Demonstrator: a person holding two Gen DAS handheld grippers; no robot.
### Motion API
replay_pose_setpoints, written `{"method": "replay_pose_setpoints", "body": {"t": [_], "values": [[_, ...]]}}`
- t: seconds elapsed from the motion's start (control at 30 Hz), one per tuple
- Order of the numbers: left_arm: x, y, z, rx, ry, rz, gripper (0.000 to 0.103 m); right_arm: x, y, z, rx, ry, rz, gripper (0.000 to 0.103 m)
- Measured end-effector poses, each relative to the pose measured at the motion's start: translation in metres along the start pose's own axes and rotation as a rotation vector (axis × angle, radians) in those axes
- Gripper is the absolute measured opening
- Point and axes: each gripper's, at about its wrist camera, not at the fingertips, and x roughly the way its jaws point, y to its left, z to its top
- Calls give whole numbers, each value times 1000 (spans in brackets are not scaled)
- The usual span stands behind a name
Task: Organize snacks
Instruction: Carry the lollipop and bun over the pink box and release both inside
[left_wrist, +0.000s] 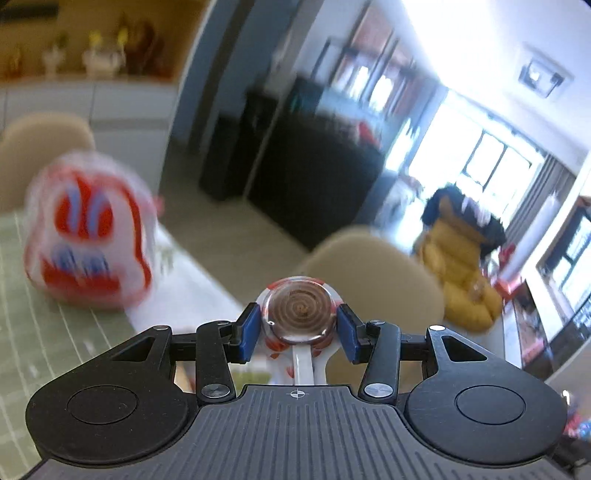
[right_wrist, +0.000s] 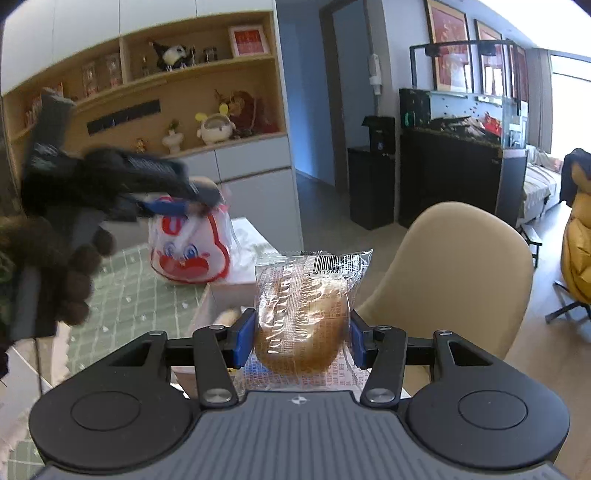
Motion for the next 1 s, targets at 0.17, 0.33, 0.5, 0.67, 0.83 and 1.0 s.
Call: {"method": "replay_pose_setpoints", "body": {"t": [0.17,0.33,0.5,0.67,0.83,1.0], "values": [[74,38,-36,-29,179,-29,51,9,-3,-4,-9,39,-37,50],[118,66,-70,21,280,65,52,32,3,-5,-32,90,-57,50],[98,79,-64,32,139,53,50,74,18,2,-52,151,-51,50],[62,106,-52,-119,73,-28,50,122,30,27,-25,169,15,50],[13,114,-74,-106,9,82,49,185,37,40,26,192,32,50],[-22,134,-104,-163,33,147,49,247,51,18,10,285,23,50]]}}
